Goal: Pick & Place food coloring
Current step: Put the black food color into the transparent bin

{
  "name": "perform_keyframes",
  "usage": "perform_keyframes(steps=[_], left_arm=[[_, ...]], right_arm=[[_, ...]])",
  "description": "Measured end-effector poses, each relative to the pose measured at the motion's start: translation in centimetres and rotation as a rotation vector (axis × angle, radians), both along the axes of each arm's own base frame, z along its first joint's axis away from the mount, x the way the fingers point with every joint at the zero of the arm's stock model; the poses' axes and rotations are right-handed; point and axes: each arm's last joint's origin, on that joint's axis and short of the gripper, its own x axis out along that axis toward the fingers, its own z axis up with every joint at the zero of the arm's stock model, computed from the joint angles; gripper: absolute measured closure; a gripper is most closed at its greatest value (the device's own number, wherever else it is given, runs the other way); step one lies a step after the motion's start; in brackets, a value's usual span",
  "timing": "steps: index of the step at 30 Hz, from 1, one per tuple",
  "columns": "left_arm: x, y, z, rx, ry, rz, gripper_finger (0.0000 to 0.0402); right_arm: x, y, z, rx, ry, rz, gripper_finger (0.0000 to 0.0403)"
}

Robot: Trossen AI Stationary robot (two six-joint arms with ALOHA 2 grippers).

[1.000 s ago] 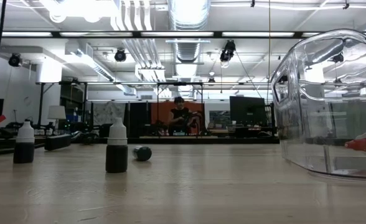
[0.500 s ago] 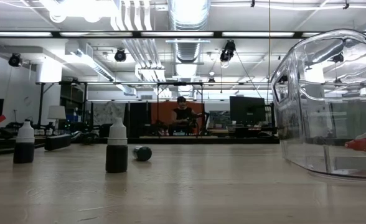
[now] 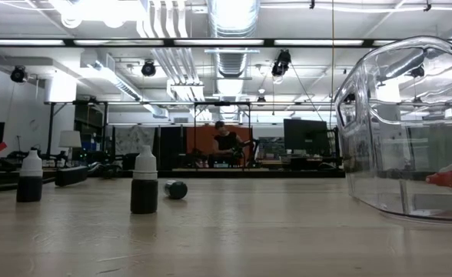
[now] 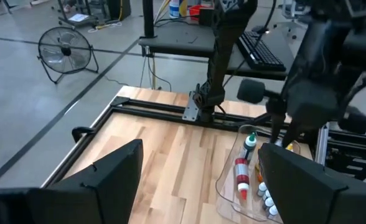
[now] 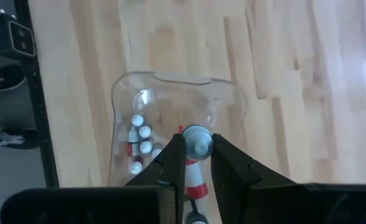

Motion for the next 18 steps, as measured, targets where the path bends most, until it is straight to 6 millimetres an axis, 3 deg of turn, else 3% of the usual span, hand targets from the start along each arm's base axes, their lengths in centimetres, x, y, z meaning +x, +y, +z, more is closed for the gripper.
perform_keyframes(steps=[18], left_arm=[[-0.1, 0.0, -0.3, 0.003, 0.031, 0.002, 0.0113]], right_arm=[[0.1, 2.1, -8.4, 0.083, 0.045, -0.191, 0.0358]])
